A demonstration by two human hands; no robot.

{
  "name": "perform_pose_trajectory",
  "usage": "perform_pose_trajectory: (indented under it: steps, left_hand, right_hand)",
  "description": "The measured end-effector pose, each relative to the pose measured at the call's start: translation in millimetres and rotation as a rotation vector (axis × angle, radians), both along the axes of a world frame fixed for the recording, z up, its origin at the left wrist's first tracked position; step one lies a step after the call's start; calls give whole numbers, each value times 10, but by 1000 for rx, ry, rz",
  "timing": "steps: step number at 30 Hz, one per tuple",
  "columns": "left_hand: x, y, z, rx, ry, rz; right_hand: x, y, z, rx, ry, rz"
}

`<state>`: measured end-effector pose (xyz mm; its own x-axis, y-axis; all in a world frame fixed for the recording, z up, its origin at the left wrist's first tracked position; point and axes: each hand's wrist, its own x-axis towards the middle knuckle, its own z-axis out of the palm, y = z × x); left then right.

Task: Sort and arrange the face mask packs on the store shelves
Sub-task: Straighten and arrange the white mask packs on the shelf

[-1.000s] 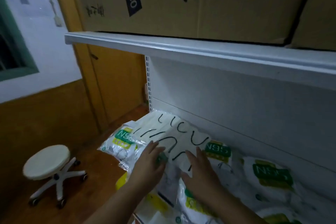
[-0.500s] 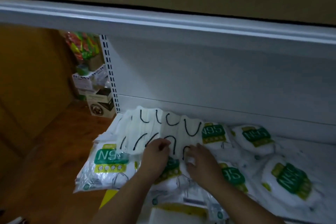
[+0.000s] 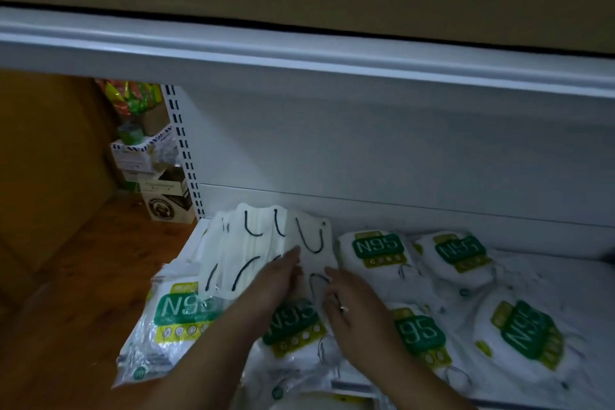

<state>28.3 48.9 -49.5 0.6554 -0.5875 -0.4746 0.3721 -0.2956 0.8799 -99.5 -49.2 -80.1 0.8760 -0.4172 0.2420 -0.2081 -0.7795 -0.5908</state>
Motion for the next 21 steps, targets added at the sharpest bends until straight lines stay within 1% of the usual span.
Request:
perform_pose_trajectory:
  steps: [2,3,5,7,8,9,11,14,15,16,17,19,21]
  left_hand:
    - [44,72,46,-219,189,52]
    - [51,113,48,-276,241,65]
    - [50,205,15,-311,258,51]
    - [63,312,-29,-330,224,91]
    - [83,383,-39,-329,203,136]
    - [106,455,-42,-315,178,183]
    - [155,591,-68,-288,157,238]
    - [159,717,-110,-271,190,246]
    - [155,735,-119,-278,207,246]
    - [151,748,-124,-282,223,249]
    - [148,754,-116,-285,234,251]
    - [144,765,-111,-285,242,249]
    - [153,769,-113,-281,231,247]
  right_hand:
    - [-26,127,10,2,-23,107]
    - [-34,171,-4,8,-41,144]
    - [-22,217,-23,88,-61,169]
    - [22,181,-7,243,-46,160]
    - [56,127,-11,286,-45,140]
    - [97,50,-24,265,-34,107]
    - [200,-123,-54,128,97,54]
    - [351,-253,-102,31,425,47]
    - [387,-251,-120,-12,505,60]
    - [410,-241,-135,-54,534,62]
    - [425,-234,-139,-88,509,52]
    - [429,-242,-97,-121,376,22]
    - [418,-254,-16,-92,275,-4]
